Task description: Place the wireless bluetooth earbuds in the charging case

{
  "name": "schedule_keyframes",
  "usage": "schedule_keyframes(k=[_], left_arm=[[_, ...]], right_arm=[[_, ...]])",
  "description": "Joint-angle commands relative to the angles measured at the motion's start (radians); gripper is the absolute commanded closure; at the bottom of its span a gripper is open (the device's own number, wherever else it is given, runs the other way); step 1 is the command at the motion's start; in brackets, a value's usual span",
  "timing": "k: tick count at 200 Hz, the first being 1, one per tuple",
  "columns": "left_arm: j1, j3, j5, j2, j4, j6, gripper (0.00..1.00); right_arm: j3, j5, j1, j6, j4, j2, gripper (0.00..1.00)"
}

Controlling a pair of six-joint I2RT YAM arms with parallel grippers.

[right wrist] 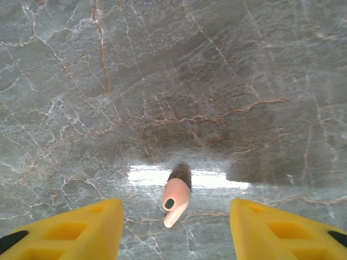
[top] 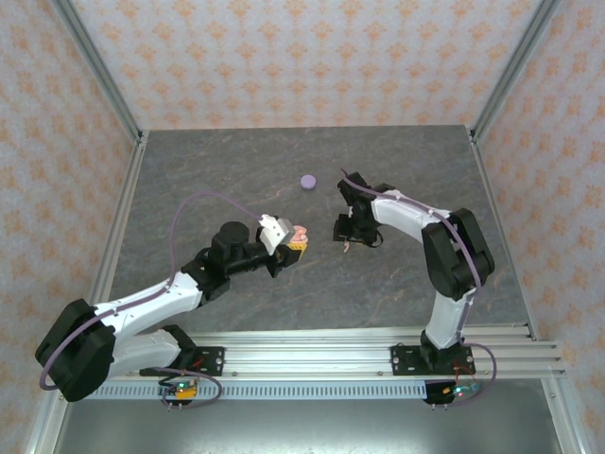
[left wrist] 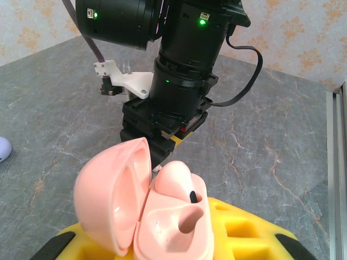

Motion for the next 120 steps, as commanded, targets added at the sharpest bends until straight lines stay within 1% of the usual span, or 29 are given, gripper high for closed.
schedule_keyframes(k=[1, 22, 73, 120], left_arm=[[-0.005, 0.021, -0.011, 0.001, 0.008, -0.015, 0.91], [-0.005, 0.021, -0.014, 0.002, 0.009, -0.017, 0.91], [-0.005, 0.030, -0.017, 0.010, 0.001, -0.026, 0.91], [-0.005, 0.026, -0.020, 0.007, -0.002, -0.030, 0.91]], right_arm=[[0.002, -0.024, 0.003, 0.028, 0.019, 0.033, 0.45], [0.013, -0.028, 0.004, 0.024, 0.018, 0.054, 0.47], [0.059, -0.048, 0.024, -0.013, -0.006, 0.100, 0.57], [0.122, -0.014, 0.062, -0.066, -0.058, 0.137, 0.59]])
